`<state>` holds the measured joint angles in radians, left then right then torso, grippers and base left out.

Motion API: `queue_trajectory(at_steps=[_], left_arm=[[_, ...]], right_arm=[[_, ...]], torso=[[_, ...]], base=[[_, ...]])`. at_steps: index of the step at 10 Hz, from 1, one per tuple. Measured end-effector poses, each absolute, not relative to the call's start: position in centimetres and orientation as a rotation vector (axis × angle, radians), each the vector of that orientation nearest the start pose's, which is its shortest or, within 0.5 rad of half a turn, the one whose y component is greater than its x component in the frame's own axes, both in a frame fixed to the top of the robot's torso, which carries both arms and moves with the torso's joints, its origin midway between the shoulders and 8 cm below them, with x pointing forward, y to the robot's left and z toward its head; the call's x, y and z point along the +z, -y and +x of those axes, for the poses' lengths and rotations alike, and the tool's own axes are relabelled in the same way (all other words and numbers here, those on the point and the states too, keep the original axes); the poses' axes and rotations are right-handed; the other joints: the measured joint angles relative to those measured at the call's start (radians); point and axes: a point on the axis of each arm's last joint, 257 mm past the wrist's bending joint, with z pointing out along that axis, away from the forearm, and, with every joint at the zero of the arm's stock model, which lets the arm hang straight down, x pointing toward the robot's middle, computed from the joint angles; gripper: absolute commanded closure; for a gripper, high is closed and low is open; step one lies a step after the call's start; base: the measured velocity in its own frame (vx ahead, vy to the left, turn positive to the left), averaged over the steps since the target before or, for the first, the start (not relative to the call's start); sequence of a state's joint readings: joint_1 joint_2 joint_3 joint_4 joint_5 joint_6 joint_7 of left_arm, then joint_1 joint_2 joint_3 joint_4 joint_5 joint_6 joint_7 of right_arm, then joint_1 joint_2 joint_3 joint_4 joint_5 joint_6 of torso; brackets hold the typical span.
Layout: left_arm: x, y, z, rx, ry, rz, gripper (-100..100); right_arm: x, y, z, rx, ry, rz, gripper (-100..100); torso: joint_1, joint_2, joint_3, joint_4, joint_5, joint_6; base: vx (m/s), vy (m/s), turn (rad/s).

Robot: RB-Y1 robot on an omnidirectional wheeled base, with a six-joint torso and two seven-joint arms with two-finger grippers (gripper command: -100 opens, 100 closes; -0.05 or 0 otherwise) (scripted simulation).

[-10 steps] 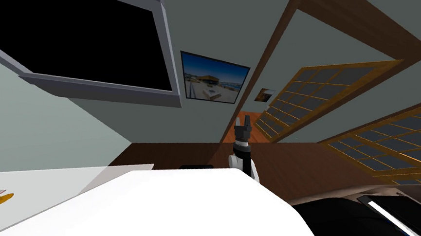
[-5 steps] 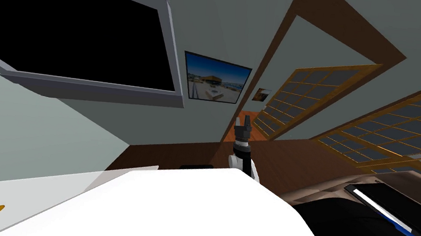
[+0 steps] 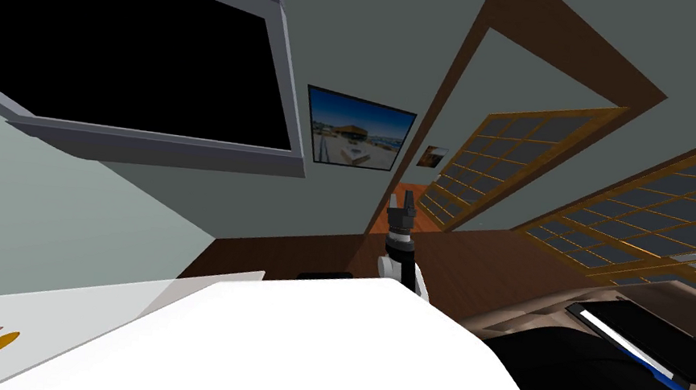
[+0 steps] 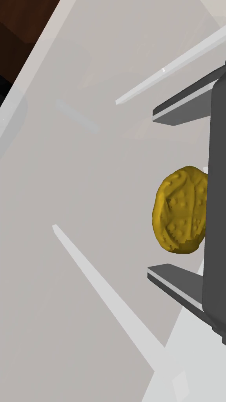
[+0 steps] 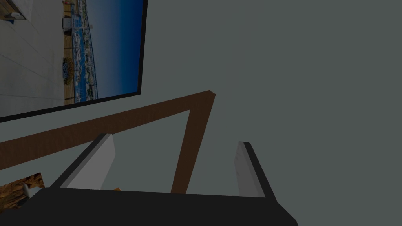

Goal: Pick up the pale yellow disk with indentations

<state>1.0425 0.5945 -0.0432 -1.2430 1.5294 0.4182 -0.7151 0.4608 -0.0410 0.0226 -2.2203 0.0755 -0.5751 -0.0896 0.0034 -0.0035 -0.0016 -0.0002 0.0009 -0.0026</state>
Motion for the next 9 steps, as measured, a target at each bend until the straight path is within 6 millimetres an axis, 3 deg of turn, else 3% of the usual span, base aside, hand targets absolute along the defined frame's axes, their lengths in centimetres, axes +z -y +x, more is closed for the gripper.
queue_trajectory(at_steps=[4,5,6,9], left_arm=[[-54.1,-44.0,-17.3,-0.111,-1.559,-2.69,100],[-54.1,-44.0,-17.3,-0.111,-1.56,-2.69,0],[-54.1,-44.0,-17.3,-0.111,-1.56,-2.69,100],[-52.6,-44.4,-18.5,-0.104,-1.564,-2.701,100]], right_arm=[[2.3,25.3,34.8,1.391,-0.639,0.575,0],[2.3,25.3,34.8,1.391,-0.639,0.575,0],[2.3,25.3,34.8,1.391,-0.639,0.575,0],[2.3,25.3,34.8,1.391,-0.639,0.575,0]], torso=[[0.001,0.001,0.0,-0.001,0.002,-0.002],[0.001,0.001,0.0,-0.001,0.002,-0.002],[0.001,0.001,0.0,-0.001,0.002,-0.002],[-0.001,-0.002,-0.002,-0.002,0.002,-0.002]], base=[[0.0,0.0,0.0],[0.0,0.0,0.0],[0.03,-0.01,0.009],[0.029,-0.016,0.005]])
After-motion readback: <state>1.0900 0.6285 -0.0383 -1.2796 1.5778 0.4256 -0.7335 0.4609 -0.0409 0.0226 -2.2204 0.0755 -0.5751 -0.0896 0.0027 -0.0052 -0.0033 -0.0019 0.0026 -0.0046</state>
